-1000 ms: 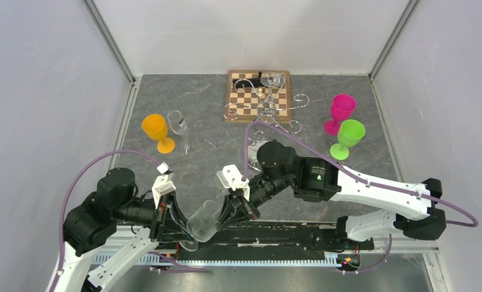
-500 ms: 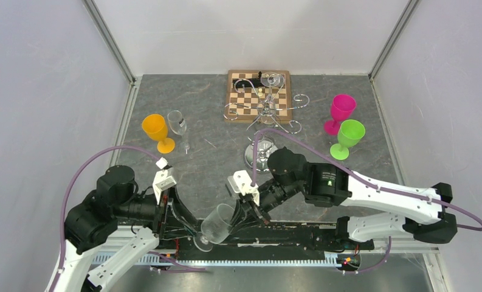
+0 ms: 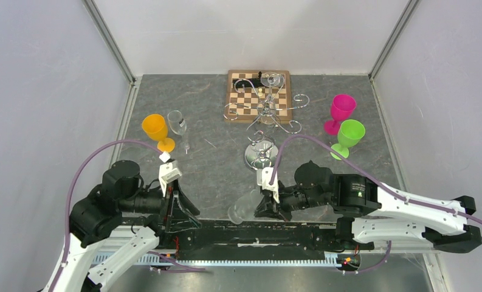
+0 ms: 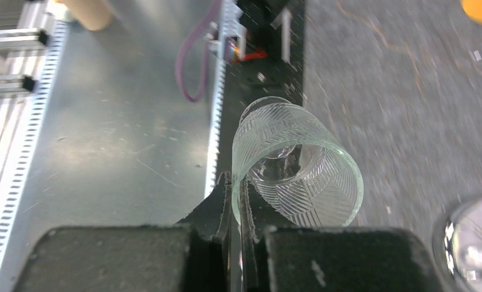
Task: Take the wine glass off the wine glass rack
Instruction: Place the wine glass at the center of the board.
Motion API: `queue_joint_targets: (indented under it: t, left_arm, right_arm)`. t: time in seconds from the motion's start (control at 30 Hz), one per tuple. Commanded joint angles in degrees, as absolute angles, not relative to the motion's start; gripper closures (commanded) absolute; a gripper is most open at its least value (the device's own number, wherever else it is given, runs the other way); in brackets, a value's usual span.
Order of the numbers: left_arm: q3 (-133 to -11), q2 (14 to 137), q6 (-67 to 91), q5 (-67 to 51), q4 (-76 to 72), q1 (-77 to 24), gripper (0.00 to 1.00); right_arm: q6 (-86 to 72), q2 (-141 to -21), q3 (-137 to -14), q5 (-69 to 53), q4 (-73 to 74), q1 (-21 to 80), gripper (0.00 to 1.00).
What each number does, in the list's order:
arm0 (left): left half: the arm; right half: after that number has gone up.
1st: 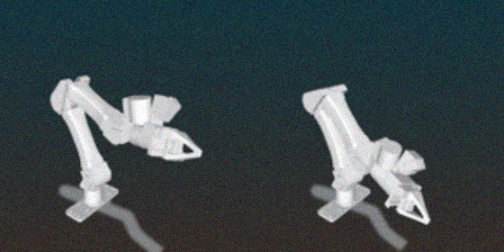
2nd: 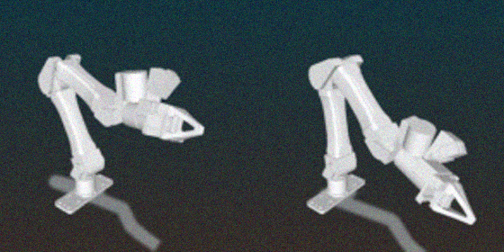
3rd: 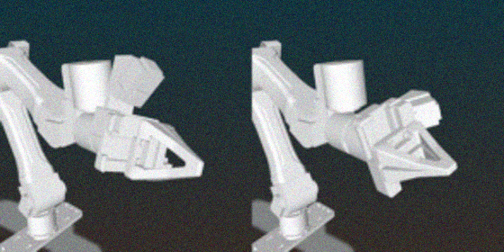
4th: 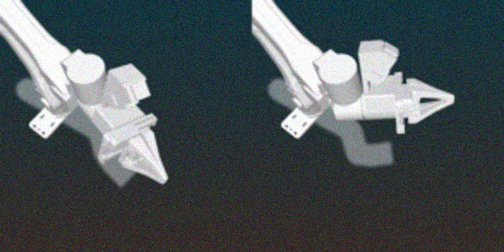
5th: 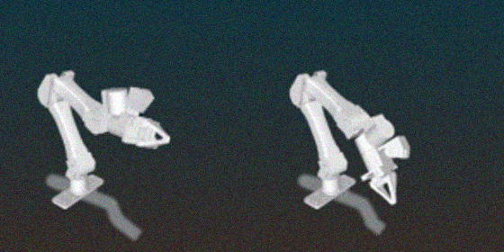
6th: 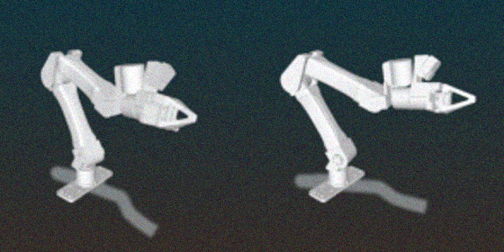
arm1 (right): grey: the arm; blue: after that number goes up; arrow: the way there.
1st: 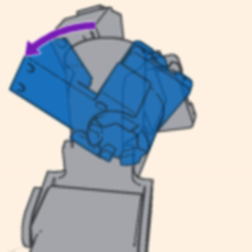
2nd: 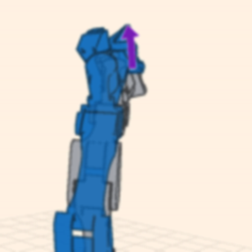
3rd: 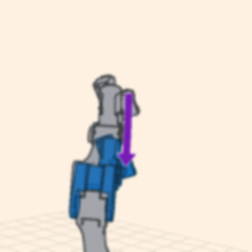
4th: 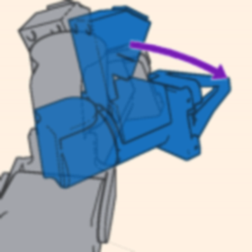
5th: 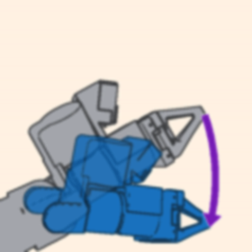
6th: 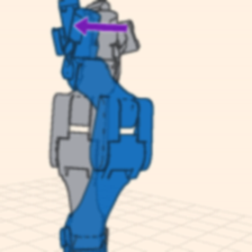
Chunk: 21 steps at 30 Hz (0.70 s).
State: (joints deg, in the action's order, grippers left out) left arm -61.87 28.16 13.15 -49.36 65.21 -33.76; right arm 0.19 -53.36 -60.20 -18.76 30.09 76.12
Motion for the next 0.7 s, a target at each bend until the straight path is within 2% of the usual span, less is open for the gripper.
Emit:
queue_joint_targets:
  t: [0.0, 0.3, 0.67]
  left_arm:
    - [-61.2, 29.0, 10.1, -46.6, 62.1, -33.5, 0.43]
    - [-60.8, 28.1, 10.3, -45.9, 61.8, -33.5, 0.42]
    - [-60.9, 27.4, 10.8, -45.8, 60.8, -33.6, 0.42]
  right_arm:
    - [-5.2, -49.3, -58.6, -2.8, 33.1, 75.9, 1.00]
    - [-13.0, -46.3, -57.7, 14.7, 44.7, 72.7, 1.00]
    - [-15.9, -47.3, -56.6, 22.8, 51.9, 54.7, 1.00]
